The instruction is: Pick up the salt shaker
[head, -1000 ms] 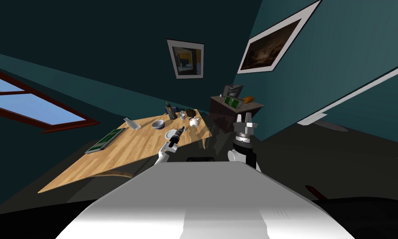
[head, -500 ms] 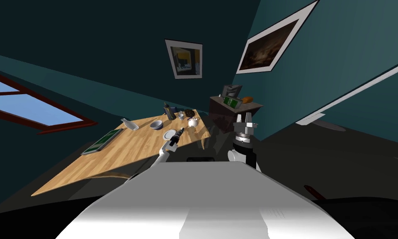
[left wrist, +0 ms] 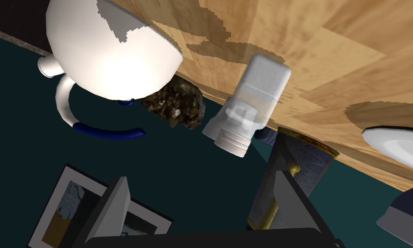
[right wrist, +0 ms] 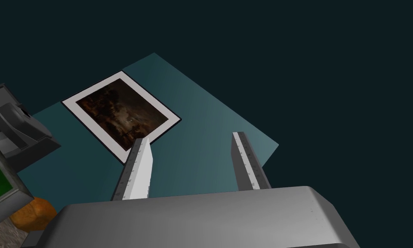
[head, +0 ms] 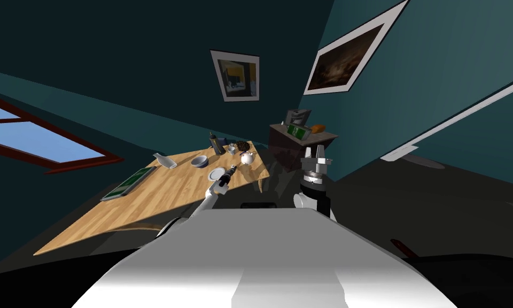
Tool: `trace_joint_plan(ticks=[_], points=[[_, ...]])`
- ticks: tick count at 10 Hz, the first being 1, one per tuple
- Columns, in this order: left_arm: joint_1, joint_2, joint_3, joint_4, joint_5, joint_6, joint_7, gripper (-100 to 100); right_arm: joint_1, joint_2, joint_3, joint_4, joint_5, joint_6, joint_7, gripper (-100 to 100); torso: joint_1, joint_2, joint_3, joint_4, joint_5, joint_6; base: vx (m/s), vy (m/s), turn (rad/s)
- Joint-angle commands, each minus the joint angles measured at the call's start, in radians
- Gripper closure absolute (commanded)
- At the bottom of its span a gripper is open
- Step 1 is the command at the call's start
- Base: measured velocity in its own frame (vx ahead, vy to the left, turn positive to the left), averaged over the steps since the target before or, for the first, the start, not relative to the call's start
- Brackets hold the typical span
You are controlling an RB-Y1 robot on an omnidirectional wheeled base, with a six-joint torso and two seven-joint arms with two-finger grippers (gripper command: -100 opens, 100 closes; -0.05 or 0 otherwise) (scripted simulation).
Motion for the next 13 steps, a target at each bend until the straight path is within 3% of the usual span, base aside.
trace_joint_plan(ticks=[1,2,4,6,7,12,13], points=[[-0.032,0.008,-0.001,0.050,-0.014,0.013,-0.003,-100,0.000,0.000,0.000,0.000,0.000,0.000,0.000,0,0.000,0.000,0.000,0.000,0.000,0.000,0.017,-0.030,-0.010],[-0.032,0.008,-0.001,0.064,-0.014,0.013,-0.003,-100,0.000,0.000,0.000,0.000,0.000,0.000,0.000,0,0.000,-0.001,0.000,0.000,0.000,0.000,0.018,-0.035,-0.003],[-0.089,0.029,-0.002,0.142,-0.037,0.037,-0.002,-100,0.000,0.000,0.000,0.000,0.000,0.000,0.000,0,-0.002,-0.001,0.000,0.000,0.000,0.000,0.024,-0.068,-0.008],[-0.116,0.040,-0.003,0.211,-0.047,0.047,-0.001,-100,0.000,0.000,0.000,0.000,0.000,0.000,0.000,0,-0.002,-0.001,-0.001,0.000,-0.001,0.000,0.030,-0.061,-0.003],[-0.116,0.040,-0.003,0.219,-0.047,0.047,-0.001,-100,0.000,0.000,0.000,0.000,0.000,0.000,0.000,0,-0.002,-0.001,-0.001,0.000,0.000,0.000,0.019,-0.042,0.000],[-0.225,0.088,-0.003,0.412,-0.089,0.087,0.010,-100,0.000,0.000,0.000,0.000,0.000,0.000,0.000,0,-0.003,-0.003,-0.002,-0.001,-0.001,0.000,0.049,-0.072,-0.007],[-0.225,0.088,-0.003,0.420,-0.089,0.087,0.010,-100,0.000,0.000,0.000,0.000,0.000,0.000,0.000,0,-0.003,-0.003,-0.002,-0.001,-0.001,0.000,0.025,-0.044,0.002]])
